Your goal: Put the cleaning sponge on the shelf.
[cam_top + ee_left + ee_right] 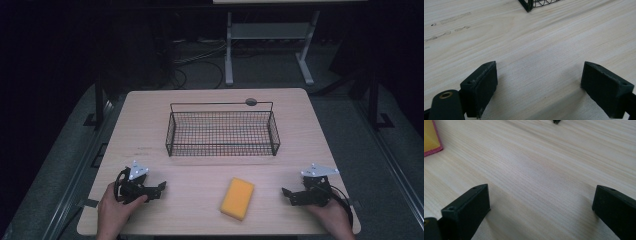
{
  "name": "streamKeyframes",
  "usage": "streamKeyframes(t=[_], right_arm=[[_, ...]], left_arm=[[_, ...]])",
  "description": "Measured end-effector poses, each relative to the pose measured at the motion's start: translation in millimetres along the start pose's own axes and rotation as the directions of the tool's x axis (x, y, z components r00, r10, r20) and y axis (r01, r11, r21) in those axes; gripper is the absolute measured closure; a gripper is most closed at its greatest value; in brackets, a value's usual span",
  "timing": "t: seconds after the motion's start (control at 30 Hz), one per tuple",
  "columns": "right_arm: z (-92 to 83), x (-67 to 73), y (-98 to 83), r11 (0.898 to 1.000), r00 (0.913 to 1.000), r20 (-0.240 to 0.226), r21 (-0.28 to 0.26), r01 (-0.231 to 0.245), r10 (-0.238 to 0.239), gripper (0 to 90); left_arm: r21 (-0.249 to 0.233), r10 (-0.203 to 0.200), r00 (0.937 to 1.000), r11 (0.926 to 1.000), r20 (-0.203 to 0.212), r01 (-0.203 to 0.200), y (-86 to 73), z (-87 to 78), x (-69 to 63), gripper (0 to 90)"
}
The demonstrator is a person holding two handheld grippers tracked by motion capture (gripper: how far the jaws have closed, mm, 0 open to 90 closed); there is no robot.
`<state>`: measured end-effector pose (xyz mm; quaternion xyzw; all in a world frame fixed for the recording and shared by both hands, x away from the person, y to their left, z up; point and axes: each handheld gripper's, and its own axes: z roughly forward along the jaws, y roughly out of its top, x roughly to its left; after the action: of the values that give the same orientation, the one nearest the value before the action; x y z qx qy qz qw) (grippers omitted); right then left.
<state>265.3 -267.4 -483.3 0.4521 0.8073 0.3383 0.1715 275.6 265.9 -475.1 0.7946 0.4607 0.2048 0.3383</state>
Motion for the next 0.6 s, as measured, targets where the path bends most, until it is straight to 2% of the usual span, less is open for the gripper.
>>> streamKeyframes(t=[0.2,0.3,0.43,0.5,0.6], right_arm=[[0.0,-0.1,0.0,1.0,1.0,-0.001,0.0,0.001,-0.001,0.7],[-0.2,0.1,2.8,1.0,1.0,0.001,0.024,0.002,-0.002,1.2],[-5.4,1.1,7.6,0.998,1.0,-0.004,0.061,0.001,-0.001,15.0],[-7.1,1.0,9.3,0.997,1.0,-0.009,0.075,0.004,-0.003,15.7],[-10.6,2.2,11.6,0.996,0.9998,-0.018,0.089,0.013,-0.012,21.4]], left_arm=[[0.0,0.0,1.0,1.0,-0.001,0.0,0.2,0.1,-0.1,12.8],[0.0,-0.001,1.0,1.0,-0.001,0.001,0.2,0.2,-0.1,12.8],[-0.002,-0.004,1.0,1.0,-0.003,0.004,0.8,1.0,-0.2,12.8],[-0.001,-0.005,1.0,1.0,-0.004,0.005,0.8,1.0,-0.2,12.8],[-0.002,-0.005,1.0,1.0,-0.004,0.005,0.8,1.1,-0.2,12.8]])
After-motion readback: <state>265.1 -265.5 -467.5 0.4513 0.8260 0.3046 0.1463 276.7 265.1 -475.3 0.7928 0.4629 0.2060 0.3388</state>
